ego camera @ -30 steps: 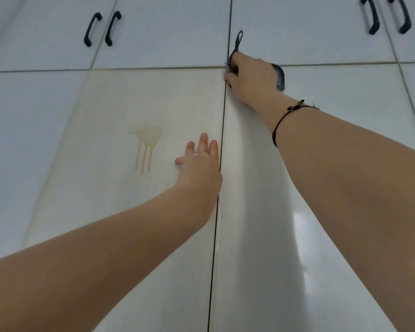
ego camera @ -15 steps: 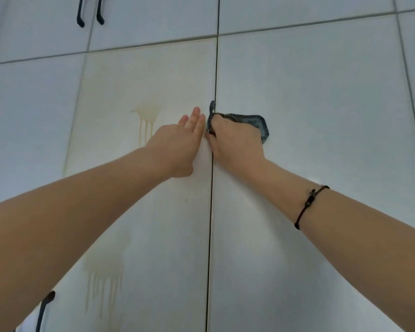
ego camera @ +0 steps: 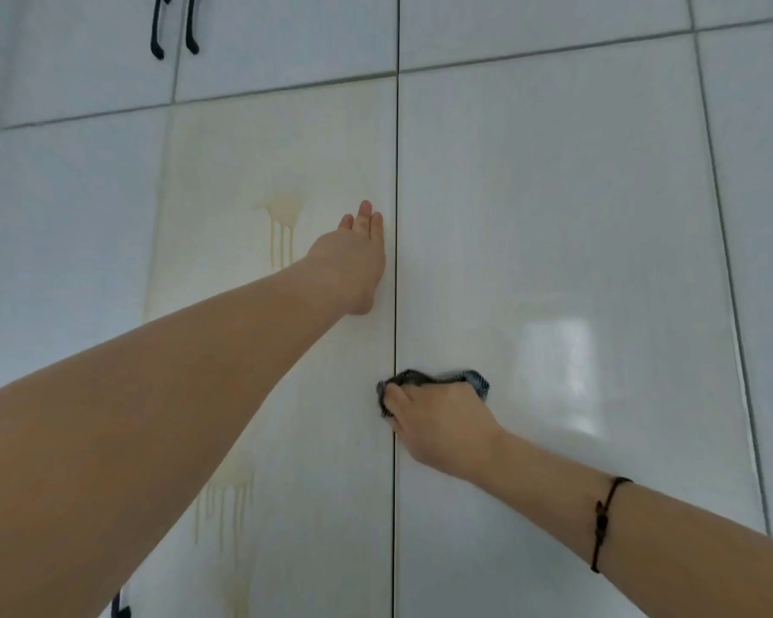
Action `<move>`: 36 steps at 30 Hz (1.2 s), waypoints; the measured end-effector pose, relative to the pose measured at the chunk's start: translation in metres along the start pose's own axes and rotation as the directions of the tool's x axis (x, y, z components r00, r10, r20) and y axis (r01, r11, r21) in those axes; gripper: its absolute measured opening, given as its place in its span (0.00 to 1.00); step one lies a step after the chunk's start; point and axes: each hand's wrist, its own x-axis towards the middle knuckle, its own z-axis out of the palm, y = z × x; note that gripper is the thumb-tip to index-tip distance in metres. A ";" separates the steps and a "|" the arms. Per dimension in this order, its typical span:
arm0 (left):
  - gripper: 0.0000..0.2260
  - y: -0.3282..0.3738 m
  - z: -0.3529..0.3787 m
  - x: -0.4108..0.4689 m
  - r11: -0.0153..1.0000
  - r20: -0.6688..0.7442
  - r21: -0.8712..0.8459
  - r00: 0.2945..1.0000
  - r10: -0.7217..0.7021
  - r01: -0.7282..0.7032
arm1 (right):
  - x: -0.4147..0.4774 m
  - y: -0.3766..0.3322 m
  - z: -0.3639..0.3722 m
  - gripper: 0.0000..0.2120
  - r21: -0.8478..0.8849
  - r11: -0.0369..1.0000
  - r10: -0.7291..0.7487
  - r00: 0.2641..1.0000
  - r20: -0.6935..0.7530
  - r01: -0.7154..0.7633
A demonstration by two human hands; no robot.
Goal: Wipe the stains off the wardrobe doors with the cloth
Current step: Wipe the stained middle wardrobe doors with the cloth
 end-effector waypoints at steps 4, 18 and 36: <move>0.43 -0.014 0.001 0.007 1.000 0.008 0.018 1.000 0.019 -0.020 | 0.131 0.072 -0.032 0.07 -0.030 0.958 0.270 0.934 -0.233 -0.284; 0.44 0.019 -0.006 0.019 0.976 0.081 -0.029 0.973 -0.214 0.217 | 0.054 0.174 -0.071 0.07 -0.058 0.823 0.526 0.798 -0.294 -0.565; 0.42 0.022 0.013 -0.010 0.993 0.045 0.027 0.992 -0.117 0.116 | -0.061 0.168 -0.076 0.10 0.121 0.601 0.786 0.558 -0.264 -0.790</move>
